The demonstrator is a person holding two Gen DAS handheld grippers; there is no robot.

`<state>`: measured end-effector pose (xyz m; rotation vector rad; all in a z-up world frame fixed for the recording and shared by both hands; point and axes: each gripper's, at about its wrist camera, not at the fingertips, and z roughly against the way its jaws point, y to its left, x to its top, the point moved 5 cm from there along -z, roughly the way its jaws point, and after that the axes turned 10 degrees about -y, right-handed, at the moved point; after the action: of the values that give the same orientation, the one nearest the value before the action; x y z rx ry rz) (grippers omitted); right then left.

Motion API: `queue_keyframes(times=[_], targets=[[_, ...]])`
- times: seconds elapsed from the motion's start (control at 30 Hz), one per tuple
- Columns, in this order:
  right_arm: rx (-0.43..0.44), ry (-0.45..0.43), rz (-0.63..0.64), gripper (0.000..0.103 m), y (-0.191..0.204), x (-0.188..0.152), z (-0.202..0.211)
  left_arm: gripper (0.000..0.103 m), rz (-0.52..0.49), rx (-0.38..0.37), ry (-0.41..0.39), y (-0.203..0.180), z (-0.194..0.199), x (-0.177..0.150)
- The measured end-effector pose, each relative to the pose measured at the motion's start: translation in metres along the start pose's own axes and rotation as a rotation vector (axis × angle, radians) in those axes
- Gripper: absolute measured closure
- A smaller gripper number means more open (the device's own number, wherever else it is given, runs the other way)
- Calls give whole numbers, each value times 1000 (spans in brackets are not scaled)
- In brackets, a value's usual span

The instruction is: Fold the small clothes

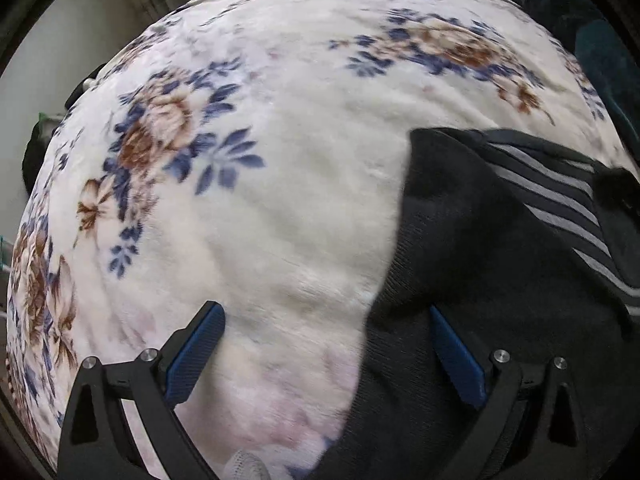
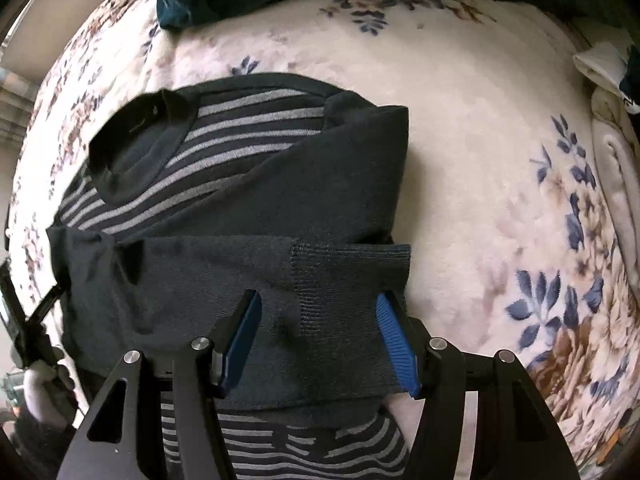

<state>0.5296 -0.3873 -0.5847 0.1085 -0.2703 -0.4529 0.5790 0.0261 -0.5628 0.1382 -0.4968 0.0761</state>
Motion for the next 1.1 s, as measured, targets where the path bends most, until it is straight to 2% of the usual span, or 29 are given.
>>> queue_keyframes(times=[0.13,0.23,0.27,0.3,0.33,0.47,0.6,0.8,0.93,1.0,1.07,1.1], targets=[[13,-17,46,41,1,10,9,0,-14,15,-2,3,-2,5],[-26,22,155,41,5,11,-5,0,1,17,-2,7,-5,7],[-47,30,182,45,6,10,-11,0,7,14,-3,7,-5,6],[-66,38,202,54,5,8,-18,0,8,14,-5,3,-2,4],[-89,45,216,80,5,7,-22,0,1,17,-8,2,-1,3],[-99,-37,261,89,14,8,-8,0,-10,23,-17,1,0,1],[-83,-103,273,89,24,7,19,0,-1,27,-22,3,0,2],[-80,-53,248,90,20,4,37,0,2,37,-29,5,1,3],[-41,-26,213,88,15,0,37,0,-1,41,-29,4,1,3],[18,21,145,79,4,0,24,0,-5,42,-31,4,1,3],[26,35,72,52,-12,1,14,0,-6,44,-32,4,4,3],[32,37,36,51,-20,0,9,0,-10,46,-38,3,8,4]])
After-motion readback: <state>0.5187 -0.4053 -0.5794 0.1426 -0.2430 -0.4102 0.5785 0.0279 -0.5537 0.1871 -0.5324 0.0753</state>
